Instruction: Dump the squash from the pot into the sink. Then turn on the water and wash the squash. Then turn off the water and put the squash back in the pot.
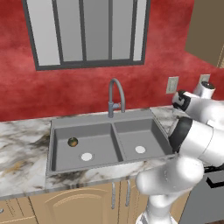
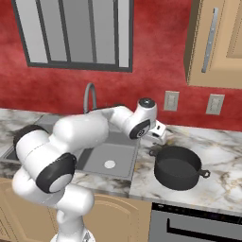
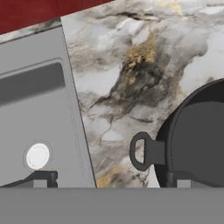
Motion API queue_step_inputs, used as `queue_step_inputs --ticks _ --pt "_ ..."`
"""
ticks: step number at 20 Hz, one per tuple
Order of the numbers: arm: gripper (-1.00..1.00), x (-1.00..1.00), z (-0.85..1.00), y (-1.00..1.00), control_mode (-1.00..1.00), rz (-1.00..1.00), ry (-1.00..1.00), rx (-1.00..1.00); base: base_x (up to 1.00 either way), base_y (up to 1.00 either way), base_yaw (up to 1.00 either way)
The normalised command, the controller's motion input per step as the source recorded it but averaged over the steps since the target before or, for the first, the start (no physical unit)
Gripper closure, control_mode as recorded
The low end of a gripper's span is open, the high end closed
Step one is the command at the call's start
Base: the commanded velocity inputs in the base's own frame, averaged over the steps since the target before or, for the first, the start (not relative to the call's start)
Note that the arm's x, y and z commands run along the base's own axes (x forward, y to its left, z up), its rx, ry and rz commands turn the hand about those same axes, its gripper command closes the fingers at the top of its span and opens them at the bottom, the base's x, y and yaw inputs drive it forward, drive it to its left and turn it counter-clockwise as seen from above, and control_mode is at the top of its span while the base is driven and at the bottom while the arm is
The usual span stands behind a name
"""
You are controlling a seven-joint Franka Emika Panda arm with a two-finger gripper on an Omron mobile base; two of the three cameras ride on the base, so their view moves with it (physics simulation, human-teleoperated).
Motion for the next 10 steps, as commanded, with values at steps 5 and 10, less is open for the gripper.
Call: queue_step_inputs --ticks 5,10 --pt "-1.00 -0.10 0.36 0.62 -1.00 0.03 -0.15 0.00 0.00 0.00 0.00" --pt "-1.00 -0.03 0.14 0.64 -1.00 0.14 -0.17 0.00 0.00 0.00 0.00"
